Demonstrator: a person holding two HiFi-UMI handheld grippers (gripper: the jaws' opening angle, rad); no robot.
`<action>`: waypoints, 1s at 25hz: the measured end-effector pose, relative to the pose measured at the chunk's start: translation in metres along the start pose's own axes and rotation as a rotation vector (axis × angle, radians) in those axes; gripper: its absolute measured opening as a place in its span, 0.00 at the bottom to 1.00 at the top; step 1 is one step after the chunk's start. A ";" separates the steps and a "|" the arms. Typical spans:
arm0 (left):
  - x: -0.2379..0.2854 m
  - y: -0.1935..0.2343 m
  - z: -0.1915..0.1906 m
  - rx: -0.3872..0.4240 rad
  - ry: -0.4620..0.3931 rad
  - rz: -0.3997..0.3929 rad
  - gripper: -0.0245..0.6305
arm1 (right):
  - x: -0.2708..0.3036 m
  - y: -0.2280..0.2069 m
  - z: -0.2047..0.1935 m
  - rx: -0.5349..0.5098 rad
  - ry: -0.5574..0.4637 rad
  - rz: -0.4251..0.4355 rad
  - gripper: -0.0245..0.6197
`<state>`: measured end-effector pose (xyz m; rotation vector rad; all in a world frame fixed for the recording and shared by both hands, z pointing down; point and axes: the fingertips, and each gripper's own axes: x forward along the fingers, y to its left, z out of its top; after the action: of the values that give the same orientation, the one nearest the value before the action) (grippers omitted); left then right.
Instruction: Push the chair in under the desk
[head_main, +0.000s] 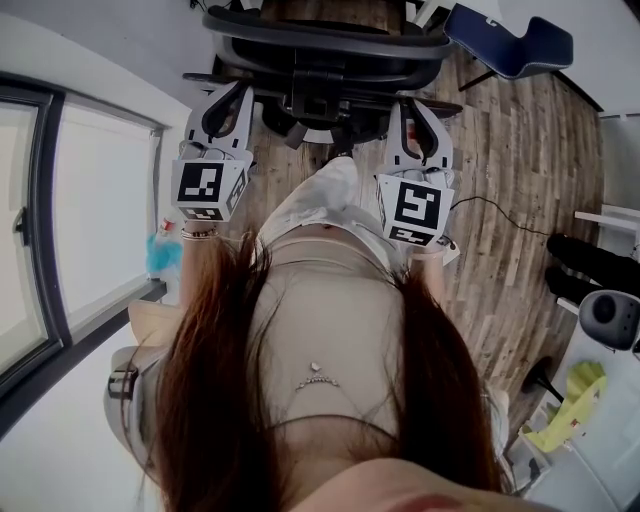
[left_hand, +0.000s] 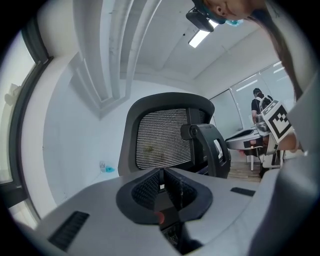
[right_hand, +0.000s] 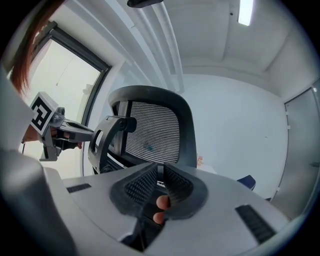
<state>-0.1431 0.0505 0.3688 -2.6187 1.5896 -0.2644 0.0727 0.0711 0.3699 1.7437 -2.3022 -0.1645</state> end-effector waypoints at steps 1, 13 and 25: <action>0.000 0.000 -0.001 0.003 0.002 -0.002 0.05 | 0.000 0.001 -0.001 -0.003 0.004 0.005 0.09; 0.004 -0.004 -0.004 0.033 0.033 -0.052 0.12 | 0.003 0.002 -0.008 -0.029 0.047 0.055 0.20; 0.008 -0.011 -0.016 0.092 0.092 -0.109 0.25 | 0.007 0.007 -0.017 -0.099 0.084 0.097 0.28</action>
<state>-0.1329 0.0494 0.3870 -2.6617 1.4239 -0.4600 0.0686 0.0672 0.3885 1.5585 -2.2719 -0.1801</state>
